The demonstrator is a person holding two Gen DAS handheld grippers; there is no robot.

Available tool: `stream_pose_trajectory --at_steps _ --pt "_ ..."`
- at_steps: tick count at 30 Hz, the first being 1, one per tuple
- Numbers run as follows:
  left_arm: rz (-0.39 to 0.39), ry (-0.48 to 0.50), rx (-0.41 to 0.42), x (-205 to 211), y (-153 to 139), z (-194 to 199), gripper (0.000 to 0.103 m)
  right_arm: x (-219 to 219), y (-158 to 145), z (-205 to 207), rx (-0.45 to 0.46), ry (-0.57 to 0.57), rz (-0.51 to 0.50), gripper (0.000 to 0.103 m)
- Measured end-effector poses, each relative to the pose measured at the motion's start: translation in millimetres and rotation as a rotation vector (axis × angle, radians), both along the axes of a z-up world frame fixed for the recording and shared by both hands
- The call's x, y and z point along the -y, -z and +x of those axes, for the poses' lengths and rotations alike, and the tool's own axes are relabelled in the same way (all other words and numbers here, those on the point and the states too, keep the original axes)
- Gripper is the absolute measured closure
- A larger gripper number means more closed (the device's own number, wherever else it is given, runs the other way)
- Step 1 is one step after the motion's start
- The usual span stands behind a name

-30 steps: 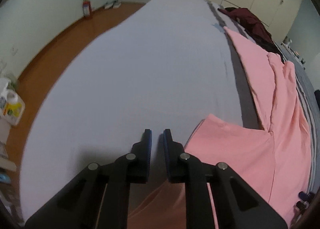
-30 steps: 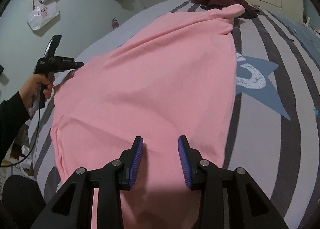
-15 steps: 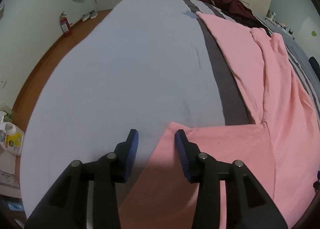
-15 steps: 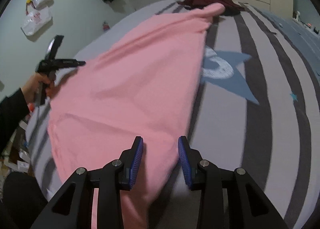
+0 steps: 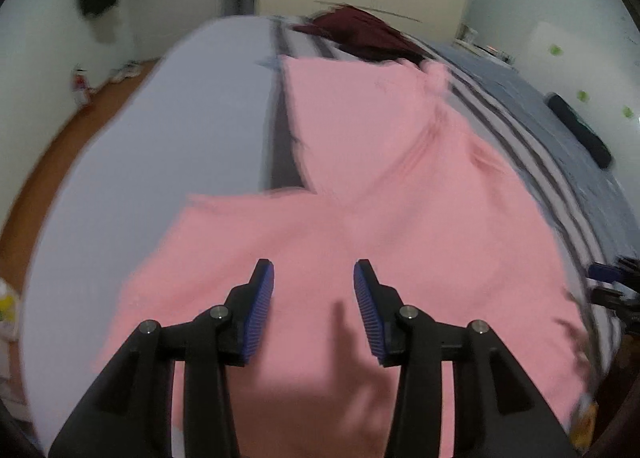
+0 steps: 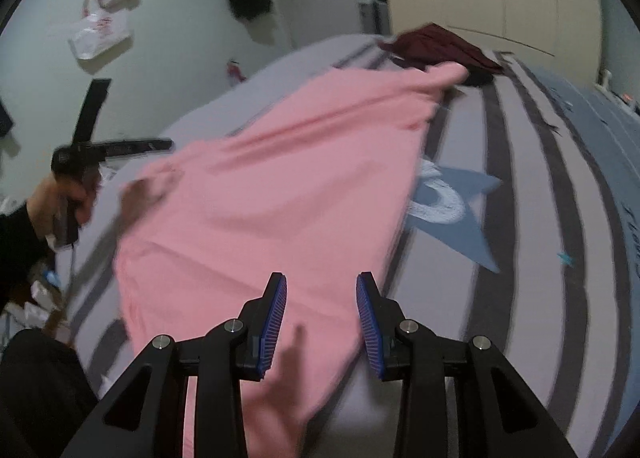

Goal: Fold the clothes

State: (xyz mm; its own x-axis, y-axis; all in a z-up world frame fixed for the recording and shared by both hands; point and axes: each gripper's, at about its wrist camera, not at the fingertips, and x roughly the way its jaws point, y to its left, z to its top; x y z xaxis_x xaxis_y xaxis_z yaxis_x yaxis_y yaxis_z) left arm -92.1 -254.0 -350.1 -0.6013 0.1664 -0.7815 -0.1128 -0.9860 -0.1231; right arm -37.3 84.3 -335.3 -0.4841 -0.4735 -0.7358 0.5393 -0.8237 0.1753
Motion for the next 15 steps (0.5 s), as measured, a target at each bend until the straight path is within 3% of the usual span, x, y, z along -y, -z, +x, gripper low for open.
stream_pose_trajectory --at_steps 5,10,15 --pt "-0.014 -0.035 0.116 -3.6 32.7 12.4 0.065 23.4 29.1 32.7 0.038 -0.083 0.046 0.070" --pt "-0.041 -0.124 0.108 25.7 34.1 30.7 0.067 16.2 52.3 80.7 0.084 -0.112 0.080 0.070" --pt "-0.121 -0.242 0.108 55.7 39.3 37.3 0.067 8.0 54.5 116.6 0.061 -0.129 0.105 0.070"
